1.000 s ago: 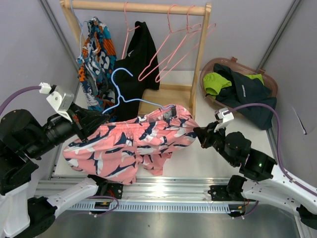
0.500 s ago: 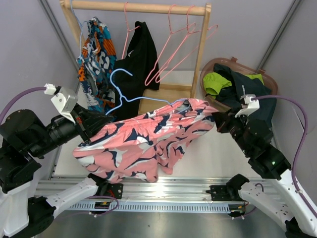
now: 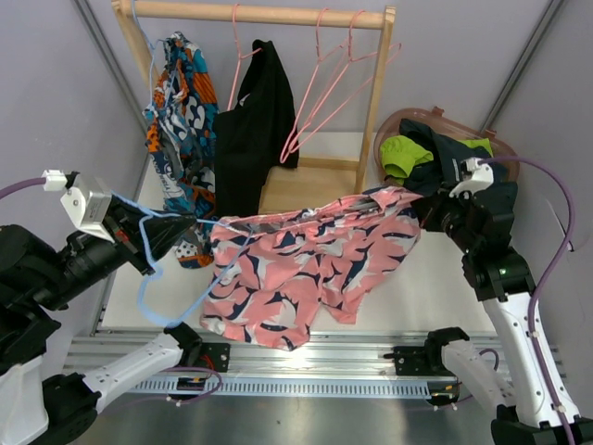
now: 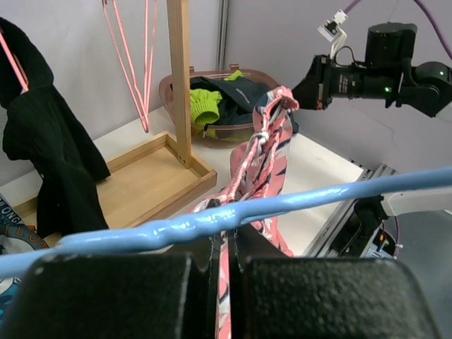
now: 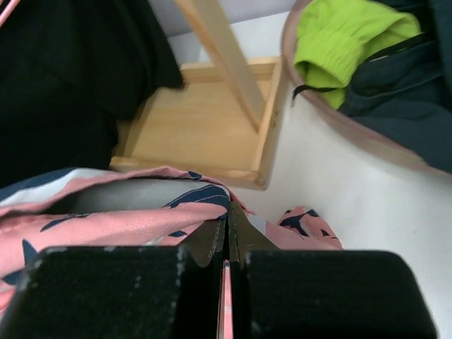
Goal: Remove the shorts from the hanger
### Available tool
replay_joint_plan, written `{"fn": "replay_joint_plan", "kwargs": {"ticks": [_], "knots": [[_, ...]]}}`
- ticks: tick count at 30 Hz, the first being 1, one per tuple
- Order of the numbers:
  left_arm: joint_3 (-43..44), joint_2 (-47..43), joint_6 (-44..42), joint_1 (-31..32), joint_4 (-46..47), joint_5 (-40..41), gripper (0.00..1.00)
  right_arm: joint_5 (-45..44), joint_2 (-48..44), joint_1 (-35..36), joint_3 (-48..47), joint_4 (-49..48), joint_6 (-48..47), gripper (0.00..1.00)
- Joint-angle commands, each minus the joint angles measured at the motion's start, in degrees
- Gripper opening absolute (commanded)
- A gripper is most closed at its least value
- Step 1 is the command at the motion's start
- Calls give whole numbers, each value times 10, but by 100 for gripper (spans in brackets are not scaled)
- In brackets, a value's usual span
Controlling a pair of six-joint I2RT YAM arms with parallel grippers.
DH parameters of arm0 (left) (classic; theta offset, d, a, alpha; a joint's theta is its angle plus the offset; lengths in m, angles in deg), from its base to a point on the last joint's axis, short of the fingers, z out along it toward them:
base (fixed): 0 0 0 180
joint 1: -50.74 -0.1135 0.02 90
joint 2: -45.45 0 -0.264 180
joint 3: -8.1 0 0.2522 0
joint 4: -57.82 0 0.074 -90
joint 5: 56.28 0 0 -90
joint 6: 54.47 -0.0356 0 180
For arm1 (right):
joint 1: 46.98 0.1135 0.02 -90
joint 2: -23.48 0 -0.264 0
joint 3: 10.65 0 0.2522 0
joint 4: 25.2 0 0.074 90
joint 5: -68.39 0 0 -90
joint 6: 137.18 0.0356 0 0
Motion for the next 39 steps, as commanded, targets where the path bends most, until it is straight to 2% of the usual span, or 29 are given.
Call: {"fn": "replay_joint_plan", "kwargs": {"ticks": [1,2,3,6,8,9,10,13,15,16,19,21,23,26,27,30,31,34,39], "knots": [[1,-3,-7,2,34,28,0,62,-42,7,22,-11,-23,0],[-2,1,-3,2,38,32,0,114,-53,19,29,-16,-29,0],[-6,3,-1,2,44,46,0,126,-67,33,44,-21,-32,0],[-18,21,3,2,71,78,0,109,-100,113,46,-12,-43,0],[9,75,-2,2,35,134,0,58,-100,157,24,16,-54,0],[21,103,-4,2,10,216,0,28,-92,167,11,28,-54,0],[43,130,-8,2,-12,257,0,-2,-85,175,-22,52,-54,0],[13,195,-9,2,-38,364,0,-151,-45,180,-106,98,-60,0],[5,213,5,-2,-53,426,0,-207,9,177,-158,136,-66,0],[6,221,14,-4,-61,439,0,-248,29,175,-215,148,-70,0],[2,240,22,-33,-75,456,0,-283,100,156,-293,169,-94,0],[5,249,22,-58,-79,458,0,-281,144,119,-370,173,-104,0],[10,253,23,-76,-79,450,0,-253,175,61,-455,183,-108,0],[21,272,23,-91,-85,450,0,-220,246,11,-551,198,-116,0],[25,283,24,-98,-88,452,0,-223,268,-9,-623,213,-123,0],[24,295,26,-116,-82,434,0,-255,351,-23,-759,221,-140,0],[28,303,27,-119,-77,428,0,-285,366,-29,-782,214,-147,0],[48,326,30,-123,-74,422,0,-296,411,-69,-835,172,-141,0],[99,366,27,-132,-76,418,0,-257,431,-99,-796,4,-139,0]]}}
